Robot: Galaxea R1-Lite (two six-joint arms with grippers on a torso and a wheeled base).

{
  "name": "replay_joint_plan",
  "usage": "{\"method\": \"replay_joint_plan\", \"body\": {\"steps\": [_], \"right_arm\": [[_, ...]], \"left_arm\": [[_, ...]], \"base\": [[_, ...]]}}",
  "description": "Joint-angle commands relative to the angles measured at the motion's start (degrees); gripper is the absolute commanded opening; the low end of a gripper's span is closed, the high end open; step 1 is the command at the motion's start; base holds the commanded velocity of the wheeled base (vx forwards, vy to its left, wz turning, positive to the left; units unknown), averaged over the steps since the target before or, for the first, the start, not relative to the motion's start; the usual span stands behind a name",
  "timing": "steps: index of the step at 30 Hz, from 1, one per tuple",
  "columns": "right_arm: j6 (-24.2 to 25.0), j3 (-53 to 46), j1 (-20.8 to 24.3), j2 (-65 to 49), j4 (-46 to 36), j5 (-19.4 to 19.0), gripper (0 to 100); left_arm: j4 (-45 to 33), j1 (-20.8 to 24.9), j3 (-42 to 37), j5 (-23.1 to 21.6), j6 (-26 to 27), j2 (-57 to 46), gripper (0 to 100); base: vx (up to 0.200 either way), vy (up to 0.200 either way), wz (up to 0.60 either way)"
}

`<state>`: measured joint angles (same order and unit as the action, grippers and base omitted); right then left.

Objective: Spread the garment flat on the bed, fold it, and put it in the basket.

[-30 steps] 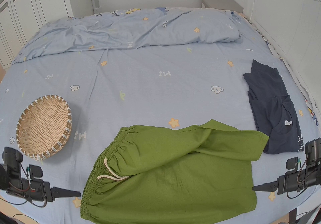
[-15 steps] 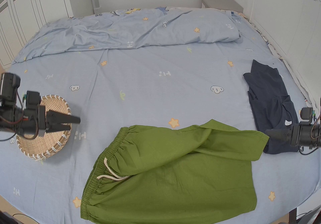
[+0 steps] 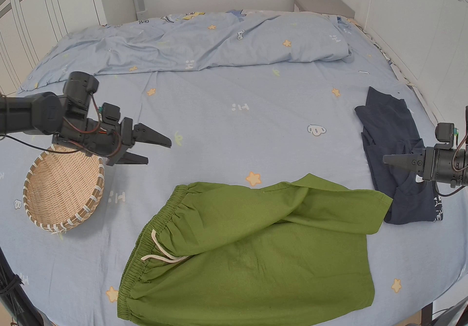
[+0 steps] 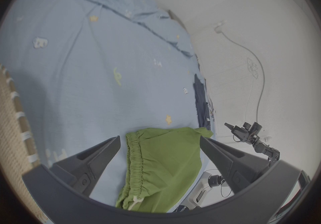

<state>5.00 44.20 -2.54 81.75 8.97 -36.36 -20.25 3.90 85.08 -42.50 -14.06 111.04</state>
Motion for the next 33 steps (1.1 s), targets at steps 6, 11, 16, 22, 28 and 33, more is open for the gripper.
{"method": "replay_joint_plan", "body": {"steps": [6,11,16,22,28,33], "right_arm": [[0.01,0.09,1.92,2.01,0.08,0.77,100],[0.01,-0.08,2.45,2.27,0.08,1.03,100],[0.01,-0.43,2.54,2.27,0.26,1.03,100],[0.1,-0.43,2.54,2.27,0.26,1.03,100],[0.1,-0.43,2.62,2.27,0.26,1.12,100],[0.1,-0.43,2.62,2.98,0.17,1.12,100]], "left_arm": [[-1.9,3.83,5.54,0.57,-0.36,12.27,100],[-1.99,5.06,5.01,0.66,-0.27,13.5,100],[-2.78,5.77,4.57,0.75,-0.09,14.11,100],[-2.78,6.38,4.57,0.75,-0.09,14.99,100],[-3.57,6.56,4.57,0.75,0.7,15.96,100],[-4.19,6.91,4.57,0.75,1.14,15.96,0]], "base": [[0.0,0.0,0.0],[0.0,0.0,0.0],[0.0,0.0,0.0],[0.0,0.0,0.0],[0.0,0.0,0.0],[0.0,0.0,0.0]]}}
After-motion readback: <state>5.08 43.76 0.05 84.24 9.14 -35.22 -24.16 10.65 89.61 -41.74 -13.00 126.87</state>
